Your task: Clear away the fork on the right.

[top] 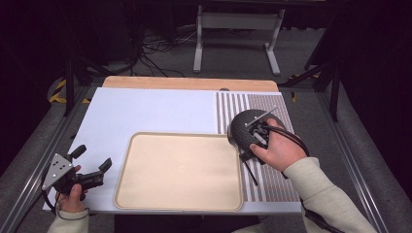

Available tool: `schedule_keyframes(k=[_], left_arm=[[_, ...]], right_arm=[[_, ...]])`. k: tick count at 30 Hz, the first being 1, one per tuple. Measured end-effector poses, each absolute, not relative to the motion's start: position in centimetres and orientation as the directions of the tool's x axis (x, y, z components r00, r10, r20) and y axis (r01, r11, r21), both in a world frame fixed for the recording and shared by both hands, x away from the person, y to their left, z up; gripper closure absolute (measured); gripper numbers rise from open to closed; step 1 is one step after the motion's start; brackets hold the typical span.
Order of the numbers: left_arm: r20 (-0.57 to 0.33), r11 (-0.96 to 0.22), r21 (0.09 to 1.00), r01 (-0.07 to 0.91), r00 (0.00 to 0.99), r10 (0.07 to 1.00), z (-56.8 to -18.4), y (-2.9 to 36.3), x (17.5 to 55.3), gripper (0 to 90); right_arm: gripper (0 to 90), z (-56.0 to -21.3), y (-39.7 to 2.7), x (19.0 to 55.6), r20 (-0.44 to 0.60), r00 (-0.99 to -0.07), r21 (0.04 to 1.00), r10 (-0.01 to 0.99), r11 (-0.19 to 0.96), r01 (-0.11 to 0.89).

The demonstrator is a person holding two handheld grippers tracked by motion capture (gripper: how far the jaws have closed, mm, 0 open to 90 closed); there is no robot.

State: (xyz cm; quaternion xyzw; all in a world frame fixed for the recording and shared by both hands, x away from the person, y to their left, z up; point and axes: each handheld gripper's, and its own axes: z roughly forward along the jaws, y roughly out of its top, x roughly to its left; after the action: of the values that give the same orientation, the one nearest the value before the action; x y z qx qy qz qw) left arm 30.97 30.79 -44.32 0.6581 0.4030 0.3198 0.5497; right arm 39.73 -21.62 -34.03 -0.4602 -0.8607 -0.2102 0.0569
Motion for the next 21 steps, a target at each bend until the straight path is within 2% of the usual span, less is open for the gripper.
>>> schedule_keyframes(k=[4, 21], left_arm=[[-0.021, -0.070, 0.982, 0.177, 0.468, 0.884, -44.3, 30.8, 31.0, 1.0], [-0.021, -0.070, 0.982, 0.178, 0.465, 0.885, -44.3, 30.9, 31.0, 1.0]], right_arm=[[84.0, -34.7, -20.9, 40.1, 0.300, -0.552, 0.277, 0.778, 0.483, 0.831], [83.9, -36.0, -19.0, 40.7, 0.316, -0.512, 0.240, 0.799, 0.454, 0.858]])
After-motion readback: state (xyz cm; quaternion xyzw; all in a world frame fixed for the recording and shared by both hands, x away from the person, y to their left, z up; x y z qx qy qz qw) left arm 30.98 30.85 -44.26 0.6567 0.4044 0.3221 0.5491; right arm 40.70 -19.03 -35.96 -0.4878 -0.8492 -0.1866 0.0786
